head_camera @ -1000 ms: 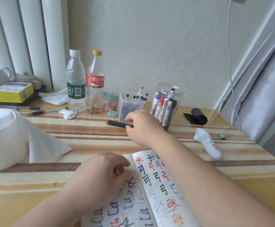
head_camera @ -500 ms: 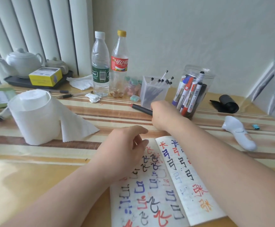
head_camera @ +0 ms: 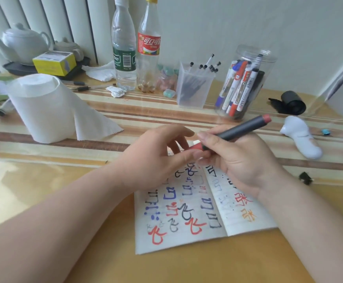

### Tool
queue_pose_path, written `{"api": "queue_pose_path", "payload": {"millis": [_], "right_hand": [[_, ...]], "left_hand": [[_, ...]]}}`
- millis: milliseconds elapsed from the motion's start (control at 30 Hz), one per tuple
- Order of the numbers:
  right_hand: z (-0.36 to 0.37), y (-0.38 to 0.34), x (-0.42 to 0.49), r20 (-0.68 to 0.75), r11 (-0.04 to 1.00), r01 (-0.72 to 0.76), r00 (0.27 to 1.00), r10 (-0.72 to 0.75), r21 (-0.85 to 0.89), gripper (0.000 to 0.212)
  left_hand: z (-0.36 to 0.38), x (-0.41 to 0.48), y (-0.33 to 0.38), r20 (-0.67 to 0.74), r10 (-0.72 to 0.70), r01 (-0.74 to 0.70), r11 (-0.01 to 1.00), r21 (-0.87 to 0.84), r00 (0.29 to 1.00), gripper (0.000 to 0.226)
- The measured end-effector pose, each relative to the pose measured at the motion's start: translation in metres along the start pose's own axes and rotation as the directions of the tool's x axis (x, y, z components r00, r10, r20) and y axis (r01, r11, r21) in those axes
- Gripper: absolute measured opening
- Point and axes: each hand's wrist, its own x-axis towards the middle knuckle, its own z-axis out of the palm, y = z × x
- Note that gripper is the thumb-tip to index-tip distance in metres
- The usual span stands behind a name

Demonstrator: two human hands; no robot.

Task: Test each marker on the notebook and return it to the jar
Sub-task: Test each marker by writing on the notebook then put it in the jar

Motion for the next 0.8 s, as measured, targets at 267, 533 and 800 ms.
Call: {"api": "queue_pose_path", "payload": {"millis": [267,533,800], "right_hand": [[0.006,0.013,-0.005,0.057,0.902,0.322,0.946,-0.319,-0.289,0.018],[0.002,0.019,-0.002,0.128,0.943,0.311,0.947,-0.296,-0.122,0.014],[0.005,0.012,-0.005,0.056,0.989,0.143,0.988,-0.145,0.050,0.019]], "left_hand": [[0.004,-0.008,0.008,0.088,0.074,-0.082,0.993,0.084,0.993,0.002],[0.001,-0.009,0.007,0.235,0.026,-0.002,0.995,-0.101,0.972,0.030],[0.004,-0.006,0.013,0.194,0.070,-0.058,0.996,-0.067,0.978,0.031]]}}
